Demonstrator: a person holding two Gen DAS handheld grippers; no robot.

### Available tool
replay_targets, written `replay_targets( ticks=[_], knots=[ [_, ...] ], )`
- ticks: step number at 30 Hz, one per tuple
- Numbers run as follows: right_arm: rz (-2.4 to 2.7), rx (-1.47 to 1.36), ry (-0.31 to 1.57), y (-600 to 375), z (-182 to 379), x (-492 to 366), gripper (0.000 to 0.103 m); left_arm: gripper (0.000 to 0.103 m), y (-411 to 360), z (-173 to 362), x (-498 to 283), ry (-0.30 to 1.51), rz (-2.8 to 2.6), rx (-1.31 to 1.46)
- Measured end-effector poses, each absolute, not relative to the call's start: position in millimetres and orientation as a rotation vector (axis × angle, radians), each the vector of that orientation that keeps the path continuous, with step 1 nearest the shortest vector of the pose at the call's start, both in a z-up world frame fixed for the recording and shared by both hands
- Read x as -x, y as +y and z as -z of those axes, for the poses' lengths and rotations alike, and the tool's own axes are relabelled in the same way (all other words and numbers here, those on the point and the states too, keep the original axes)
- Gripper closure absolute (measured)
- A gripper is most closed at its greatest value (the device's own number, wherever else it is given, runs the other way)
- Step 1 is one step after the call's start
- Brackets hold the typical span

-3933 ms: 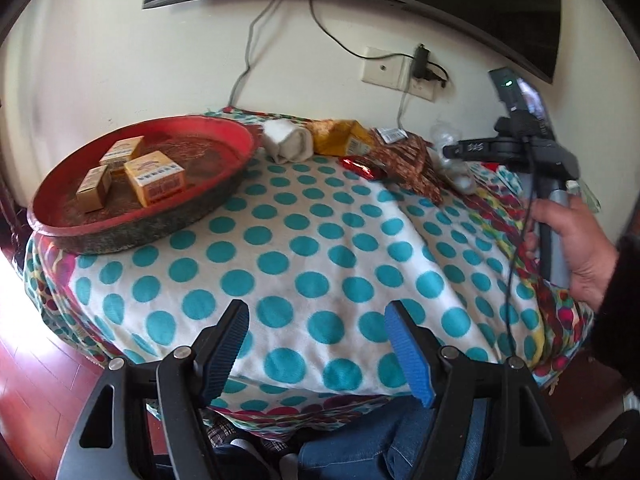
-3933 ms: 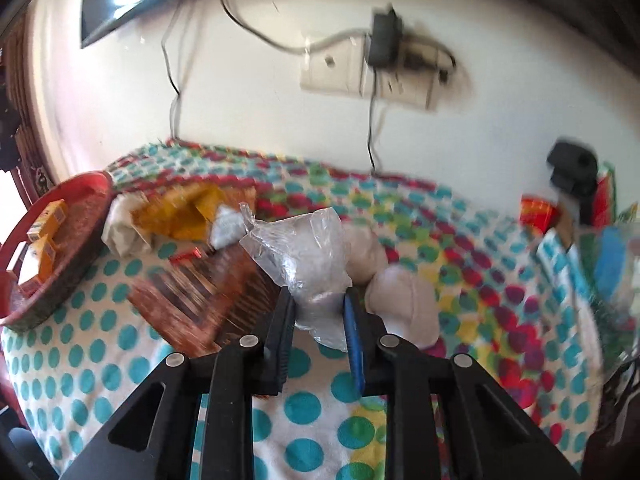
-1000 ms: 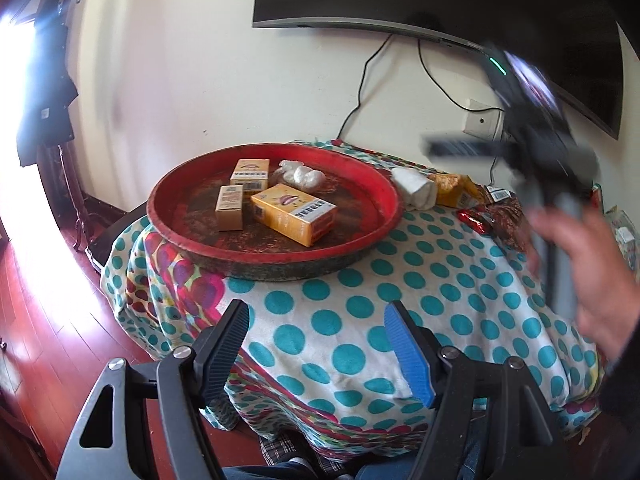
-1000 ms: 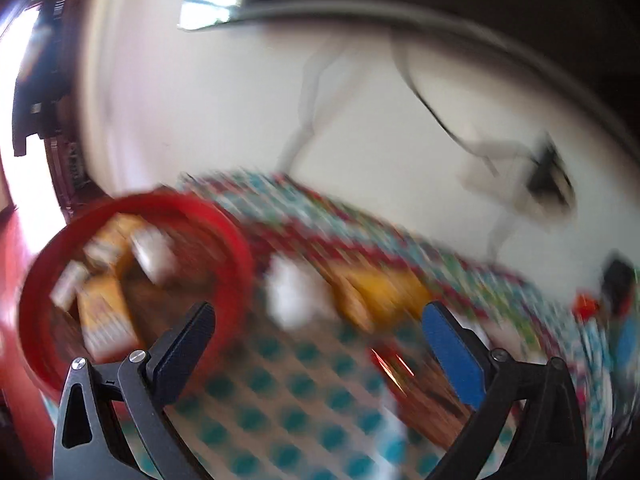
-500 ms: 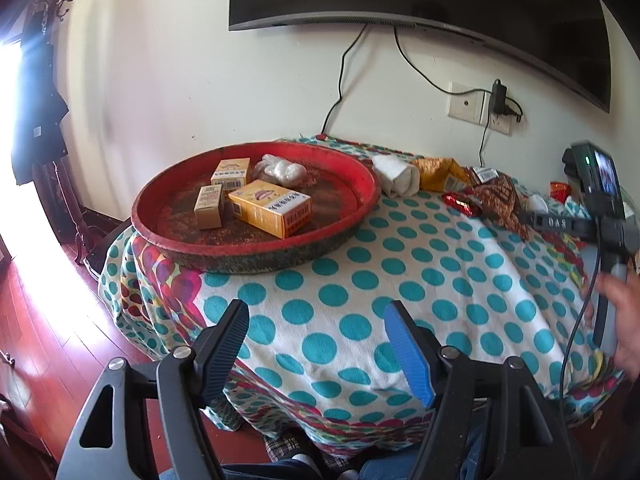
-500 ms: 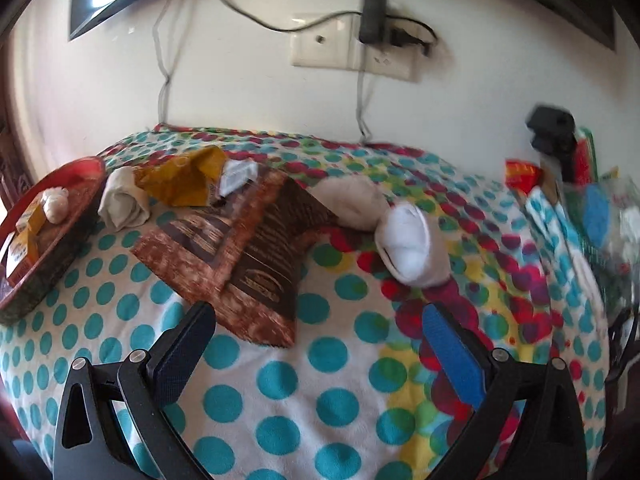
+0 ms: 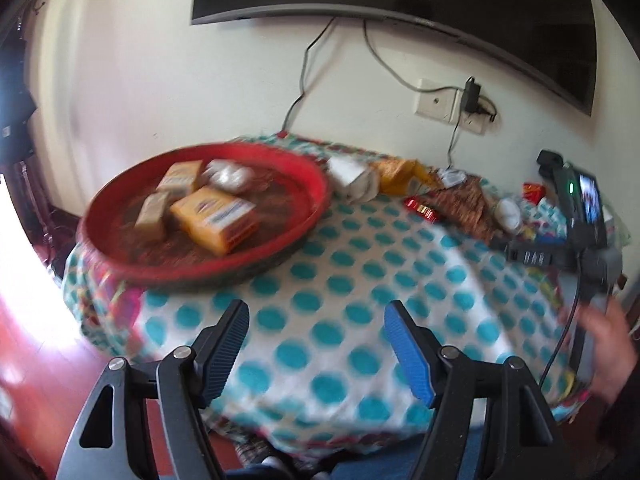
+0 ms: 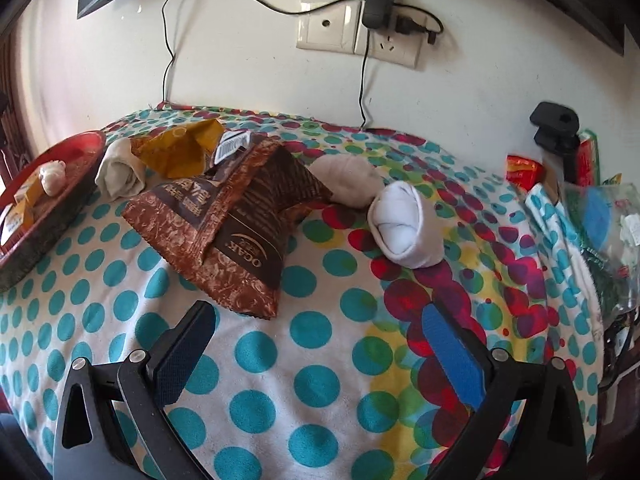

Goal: Organize objects
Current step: 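Move the left gripper toward the white rolled towel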

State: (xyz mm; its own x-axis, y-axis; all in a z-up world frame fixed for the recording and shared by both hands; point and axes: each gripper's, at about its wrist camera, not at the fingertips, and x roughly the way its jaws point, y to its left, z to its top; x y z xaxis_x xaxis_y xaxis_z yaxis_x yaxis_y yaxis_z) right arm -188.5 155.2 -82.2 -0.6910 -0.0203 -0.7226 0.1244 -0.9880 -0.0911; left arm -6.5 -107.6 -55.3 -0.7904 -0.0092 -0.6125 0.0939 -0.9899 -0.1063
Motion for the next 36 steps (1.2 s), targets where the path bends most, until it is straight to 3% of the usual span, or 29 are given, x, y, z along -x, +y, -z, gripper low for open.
replay_targets(
  ticks=[7, 15, 36],
  knots=[
    [2.796, -1.232, 0.001, 177.0, 83.7, 192.9, 0.0, 0.031, -86.2, 25.8, 83.0, 0.237, 2.962, -0.949],
    [2.768, -1.208, -0.25, 204.4, 84.5, 193.3, 0.0, 0.031, -62.2, 40.5, 172.5, 0.264, 2.907, -1.029],
    [2.679, -1.223, -0.354, 209.8, 89.9, 196.5, 0.0, 0.031, -58.8, 87.4, 274.3, 0.117, 2.653, -1.177]
  ],
)
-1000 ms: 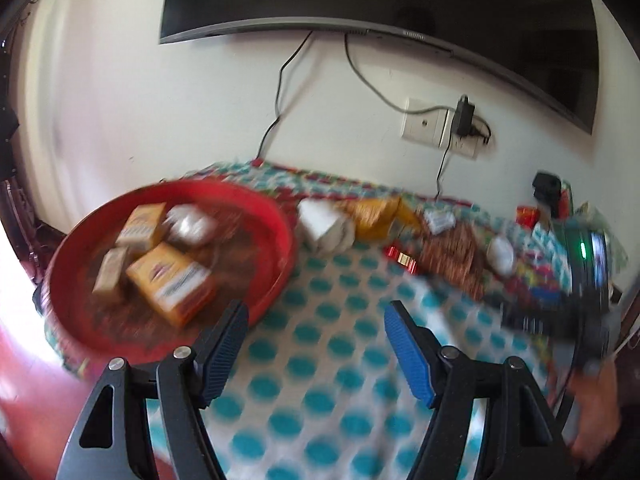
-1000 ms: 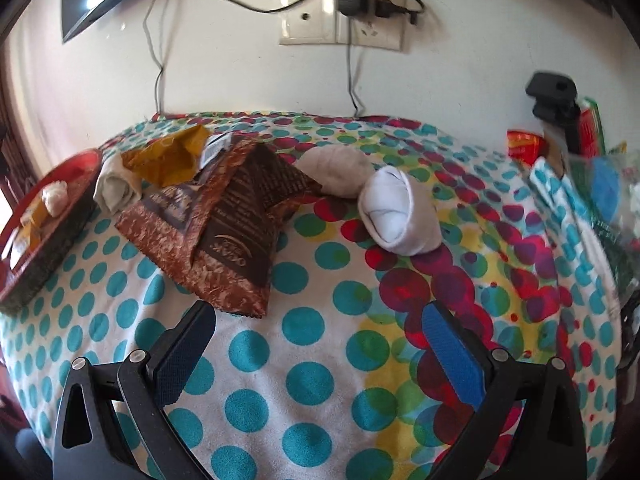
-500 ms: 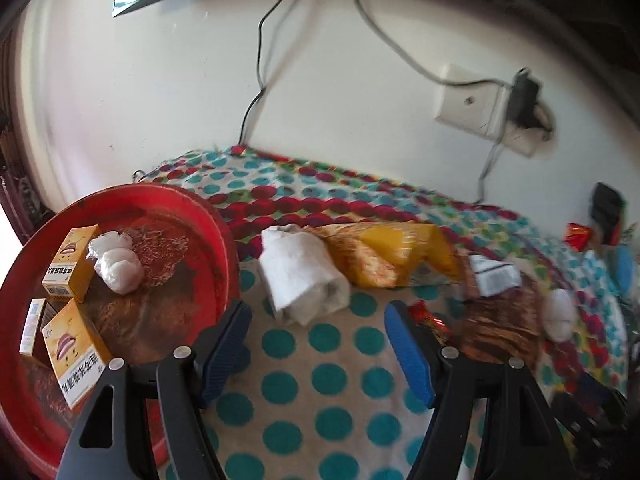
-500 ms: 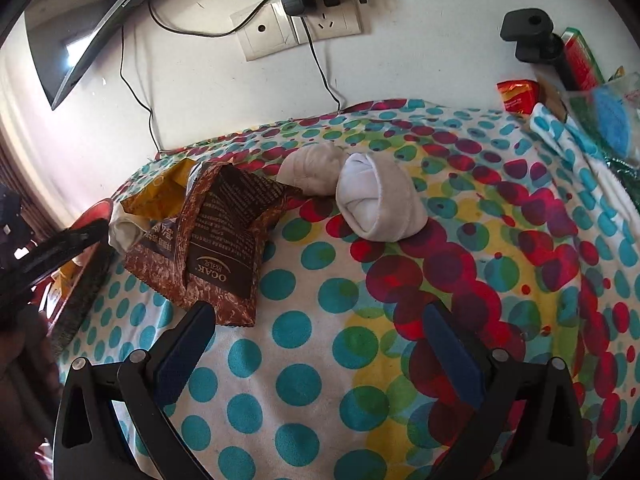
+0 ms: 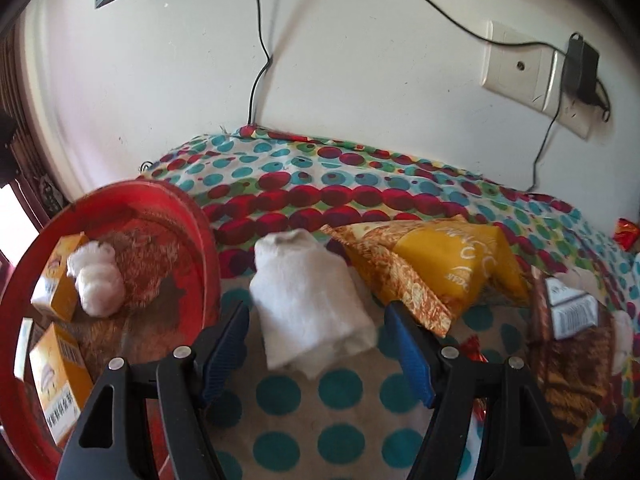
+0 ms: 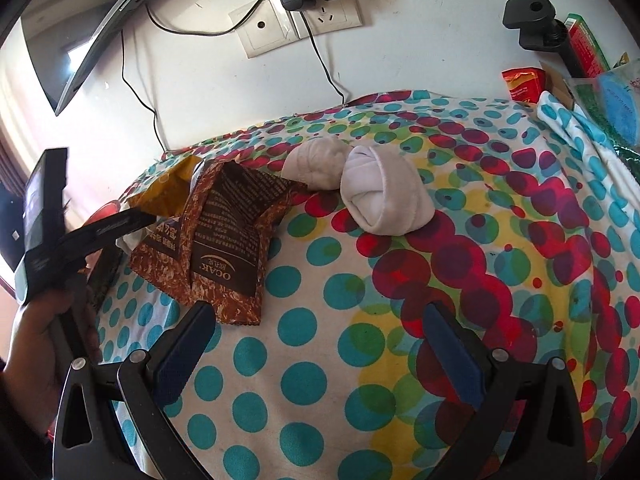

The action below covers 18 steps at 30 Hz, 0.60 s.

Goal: Organize objects
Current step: 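Move the left gripper toward the white rolled towel, then grasp the white rolled towel with the left gripper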

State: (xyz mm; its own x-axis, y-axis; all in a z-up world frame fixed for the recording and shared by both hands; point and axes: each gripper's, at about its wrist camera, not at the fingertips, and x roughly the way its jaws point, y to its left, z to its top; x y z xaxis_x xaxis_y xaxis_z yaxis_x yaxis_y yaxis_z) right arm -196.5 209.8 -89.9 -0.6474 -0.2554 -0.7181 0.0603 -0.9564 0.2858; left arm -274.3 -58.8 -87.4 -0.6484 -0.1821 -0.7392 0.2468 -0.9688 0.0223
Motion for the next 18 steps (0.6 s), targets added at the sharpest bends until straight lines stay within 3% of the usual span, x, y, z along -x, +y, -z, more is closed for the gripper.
replay_targets(
  ticks=[18],
  knots=[
    [2.656, -1.237, -0.354, 207.2, 92.4, 199.1, 0.0, 0.031, -46.6, 103.0, 292.8, 0.041, 2.611, -1.23]
  ],
)
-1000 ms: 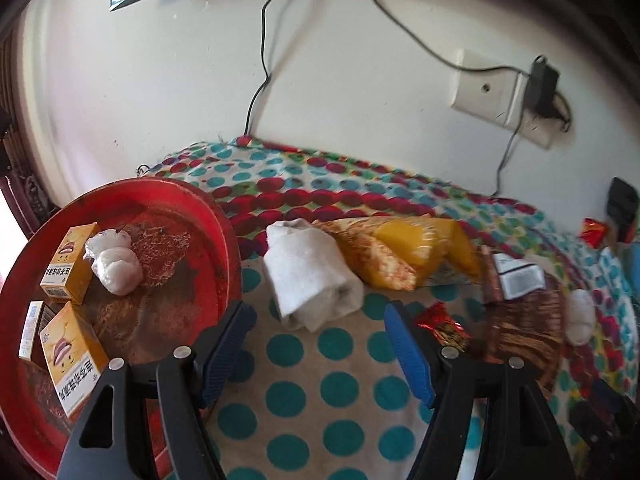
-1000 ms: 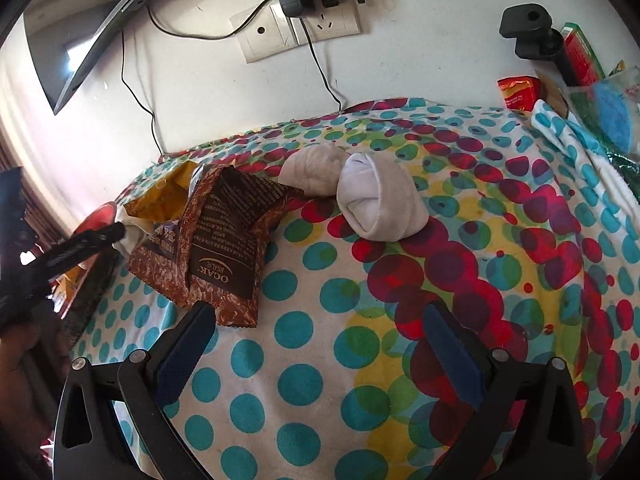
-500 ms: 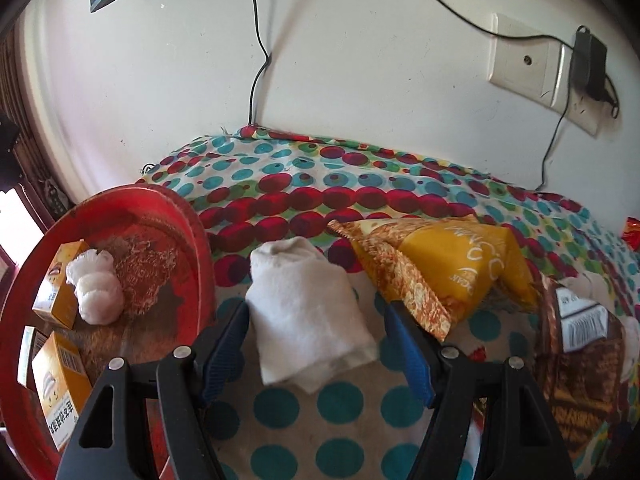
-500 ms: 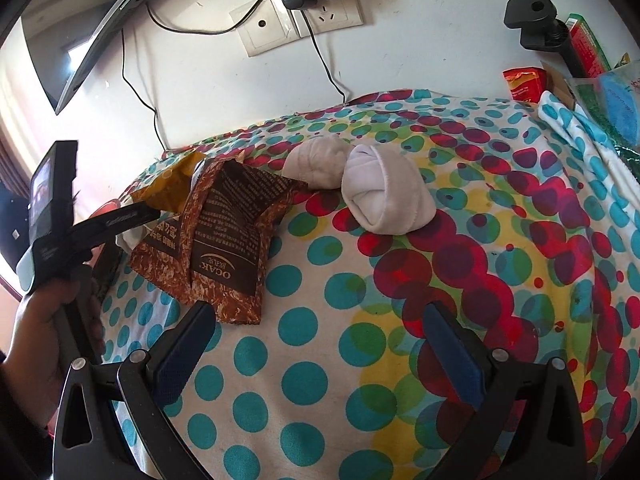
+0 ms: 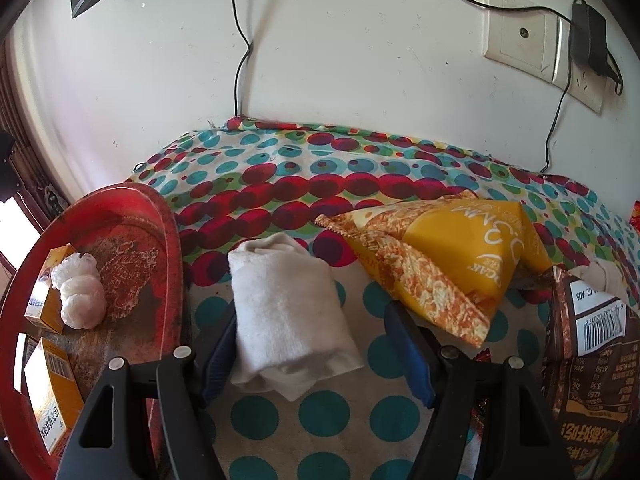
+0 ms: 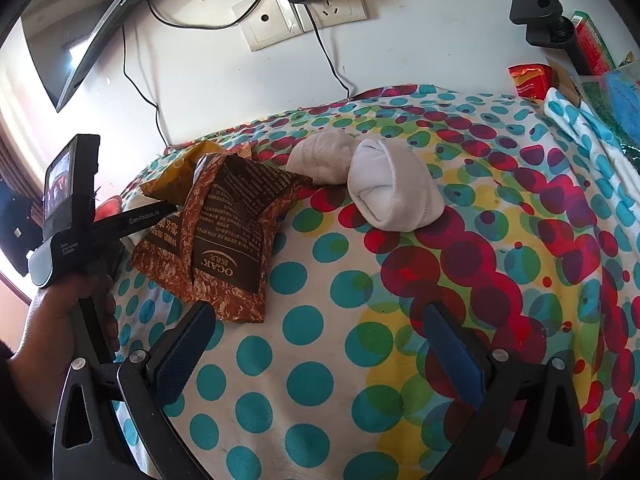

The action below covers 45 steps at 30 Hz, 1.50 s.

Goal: Organize objects
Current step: 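Grasp the white rolled towel with the left gripper, then carry the towel into the red tray and open the left gripper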

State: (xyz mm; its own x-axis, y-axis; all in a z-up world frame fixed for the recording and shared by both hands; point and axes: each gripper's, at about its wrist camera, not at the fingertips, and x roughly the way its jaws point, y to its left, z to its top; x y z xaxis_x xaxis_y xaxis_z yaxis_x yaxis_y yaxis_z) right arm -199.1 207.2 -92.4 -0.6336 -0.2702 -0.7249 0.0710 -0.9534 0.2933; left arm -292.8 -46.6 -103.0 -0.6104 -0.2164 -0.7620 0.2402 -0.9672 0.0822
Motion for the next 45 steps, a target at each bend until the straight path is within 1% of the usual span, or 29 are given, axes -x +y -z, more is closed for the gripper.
replay_targets(
  ticks=[6, 9, 12, 13, 14, 15, 16, 17, 21, 31, 36, 40, 45],
  knots=[
    [2.656, -1.238, -0.355, 205.8, 92.4, 199.5, 0.0, 0.031, -48.3, 103.1, 296.3, 0.058, 2.594, -1.25],
    [2.656, -1.238, -0.353, 205.8, 92.4, 199.5, 0.0, 0.035, -48.9, 103.4, 297.7, 0.053, 2.592, -1.252],
    [2.657, -1.238, -0.354, 205.5, 92.4, 199.6, 0.0, 0.046, -50.9, 102.5, 297.9, 0.066, 2.58, -1.24],
    [2.657, -1.239, -0.353, 205.1, 92.4, 199.6, 0.0, 0.055, -51.6, 102.0, 297.8, 0.063, 2.57, -1.232],
    [2.658, -1.235, -0.354, 205.8, 92.6, 199.6, 0.0, 0.068, -52.9, 101.3, 297.1, 0.054, 2.562, -1.225],
    [2.658, -1.235, -0.354, 205.7, 92.7, 199.6, 0.0, 0.07, -53.3, 100.2, 295.9, 0.037, 2.563, -1.218],
    [2.657, -1.235, -0.353, 205.7, 92.9, 199.5, 0.0, 0.076, -54.1, 99.1, 294.7, 0.025, 2.574, -1.22],
    [2.656, -1.235, -0.351, 204.5, 93.1, 199.6, 0.0, 0.079, -54.5, 97.1, 292.6, 0.01, 2.586, -1.22],
    [2.654, -1.236, -0.347, 201.5, 94.3, 200.2, 0.0, 0.081, -61.4, 84.0, 278.3, 0.025, 2.628, -1.208],
    [2.65, -1.231, -0.363, 201.9, 95.2, 200.6, 0.0, 0.081, -58.9, 50.6, 222.8, 0.045, 2.769, -1.159],
    [2.649, -1.23, -0.366, 202.4, 95.4, 200.4, 0.0, 0.081, -62.7, 43.3, 192.1, 0.062, 2.787, -1.152],
    [2.648, -1.229, -0.367, 202.6, 95.6, 200.3, 0.0, 0.081, -77.8, 41.7, 161.8, 0.107, 2.787, -1.132],
    [2.646, -1.227, -0.372, 203.3, 96.0, 200.3, 0.0, 0.081, -122.6, 50.0, 123.5, 0.115, 2.709, -1.124]
  ],
)
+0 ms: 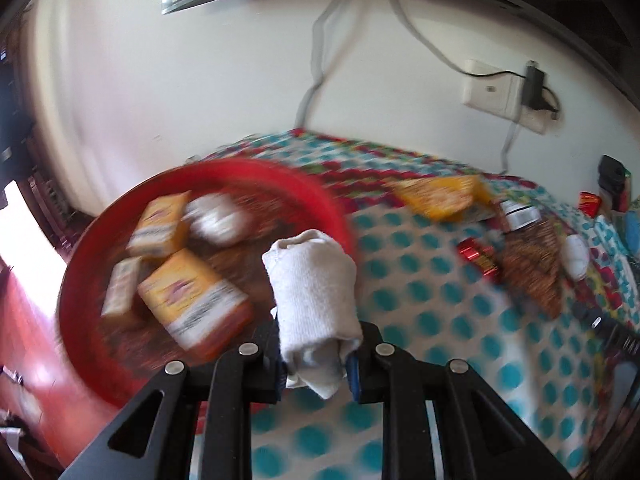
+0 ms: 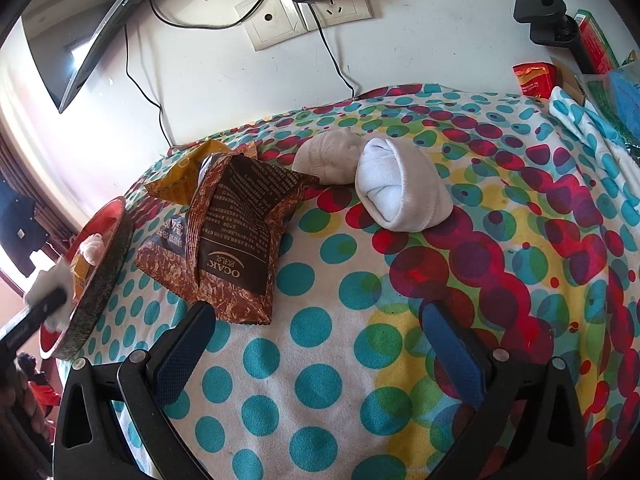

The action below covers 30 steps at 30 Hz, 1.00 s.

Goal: Organize objects
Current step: 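Carry the towel into the red tray and open the left gripper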

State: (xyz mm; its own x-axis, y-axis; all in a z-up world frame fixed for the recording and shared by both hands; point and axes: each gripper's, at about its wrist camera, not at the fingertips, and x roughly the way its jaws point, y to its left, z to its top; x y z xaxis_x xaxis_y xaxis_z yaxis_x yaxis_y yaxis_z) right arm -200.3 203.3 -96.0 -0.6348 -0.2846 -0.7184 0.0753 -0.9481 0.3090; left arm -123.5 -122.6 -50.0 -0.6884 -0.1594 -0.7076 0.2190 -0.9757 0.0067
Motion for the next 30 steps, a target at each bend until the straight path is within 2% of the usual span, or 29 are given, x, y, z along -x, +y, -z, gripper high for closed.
replay_targets(
  ticks=[11, 19, 30],
  knots=[
    [2.647, -1.23, -0.367, 203.2, 96.2, 199.9, 0.0, 0.081, -247.3, 55.6, 61.7, 0.228, 2.469, -1.077],
    [2.648, -1.23, -0.365, 203.2, 96.6, 199.8, 0.0, 0.081, -295.4, 52.2, 101.3, 0.229, 2.394, -1.078],
    [2.649, -1.233, -0.36, 203.1, 96.7, 200.2, 0.0, 0.08, -313.6, 71.9, 157.8, 0.182, 2.309, -1.147]
  ],
)
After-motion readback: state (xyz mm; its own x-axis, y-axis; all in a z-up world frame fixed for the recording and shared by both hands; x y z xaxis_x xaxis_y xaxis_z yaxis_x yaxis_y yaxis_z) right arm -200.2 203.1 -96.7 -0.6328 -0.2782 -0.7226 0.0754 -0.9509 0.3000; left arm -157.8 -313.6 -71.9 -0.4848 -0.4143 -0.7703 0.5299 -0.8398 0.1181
